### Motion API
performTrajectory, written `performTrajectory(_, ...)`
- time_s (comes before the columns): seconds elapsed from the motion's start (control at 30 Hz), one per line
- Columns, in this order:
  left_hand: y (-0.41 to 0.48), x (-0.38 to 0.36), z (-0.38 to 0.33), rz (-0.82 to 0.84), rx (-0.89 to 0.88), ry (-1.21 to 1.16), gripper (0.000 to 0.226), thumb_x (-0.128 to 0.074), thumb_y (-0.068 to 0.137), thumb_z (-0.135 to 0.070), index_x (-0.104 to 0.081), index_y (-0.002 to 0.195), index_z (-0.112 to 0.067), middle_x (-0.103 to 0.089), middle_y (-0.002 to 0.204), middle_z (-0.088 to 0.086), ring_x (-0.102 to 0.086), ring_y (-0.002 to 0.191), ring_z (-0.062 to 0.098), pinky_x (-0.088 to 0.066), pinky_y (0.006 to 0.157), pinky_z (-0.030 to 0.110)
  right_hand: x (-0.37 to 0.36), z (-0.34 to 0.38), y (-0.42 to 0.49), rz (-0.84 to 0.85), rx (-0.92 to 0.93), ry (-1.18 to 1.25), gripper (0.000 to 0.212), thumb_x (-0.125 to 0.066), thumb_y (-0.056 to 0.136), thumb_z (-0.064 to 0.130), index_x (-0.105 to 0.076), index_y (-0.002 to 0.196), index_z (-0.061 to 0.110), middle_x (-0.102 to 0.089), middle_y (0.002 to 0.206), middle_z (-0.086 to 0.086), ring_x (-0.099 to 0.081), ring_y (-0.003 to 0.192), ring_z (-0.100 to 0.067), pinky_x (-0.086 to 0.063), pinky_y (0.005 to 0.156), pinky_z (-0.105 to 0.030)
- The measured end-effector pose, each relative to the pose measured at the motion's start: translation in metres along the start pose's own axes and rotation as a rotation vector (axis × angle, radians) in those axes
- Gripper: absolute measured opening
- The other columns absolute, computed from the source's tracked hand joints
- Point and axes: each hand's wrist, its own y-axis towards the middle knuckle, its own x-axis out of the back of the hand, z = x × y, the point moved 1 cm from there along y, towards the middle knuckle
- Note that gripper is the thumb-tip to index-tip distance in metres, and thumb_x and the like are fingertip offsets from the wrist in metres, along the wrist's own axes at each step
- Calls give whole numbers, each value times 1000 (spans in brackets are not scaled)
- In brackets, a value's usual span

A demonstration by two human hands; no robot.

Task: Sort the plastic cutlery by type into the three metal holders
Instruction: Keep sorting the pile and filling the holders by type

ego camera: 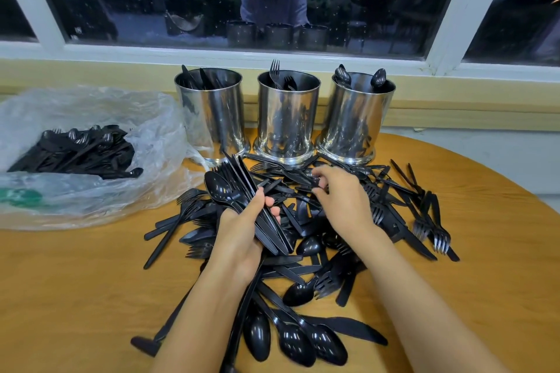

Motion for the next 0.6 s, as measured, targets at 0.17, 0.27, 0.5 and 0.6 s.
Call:
performTrajectory(0.17,0,0,2,9,25,9,19,-60,97,-22,-65,93,-4,-65,72,2,-63,65,14,-56,56,26,31,4,-8,-277,-21,468,14,-59,93,6,-57,105,13,-58,81,-1,-58,65,-13,-48,59,-23)
performTrajectory(0.27,1,0,3,11,27,8,18,-62,95,-21,-64,96,-3,-64,77,4,-62,69,15,-56,57,26,41,13,-25,-166,-234,1098,7,-63,89,-2,-59,91,4,-67,83,-11,-73,77,-21,-58,69,-22)
performTrajectory(0.5,5,2,4,-30,51,-19,15,-63,93,-17,-64,94,-2,-64,78,6,-61,70,16,-52,70,31,21,19,-51,153,-381,1359,15,-61,93,6,-69,106,4,-73,90,-13,-72,84,-20,-57,76,-23)
performTrajectory(0.6,7,4,3,-44,56,-42,15,-63,94,-17,-64,92,-2,-63,77,6,-61,70,15,-54,67,28,20,13,-51,205,-349,1013,14,-68,89,8,-75,97,16,-68,73,0,-58,62,-6,-48,57,-18)
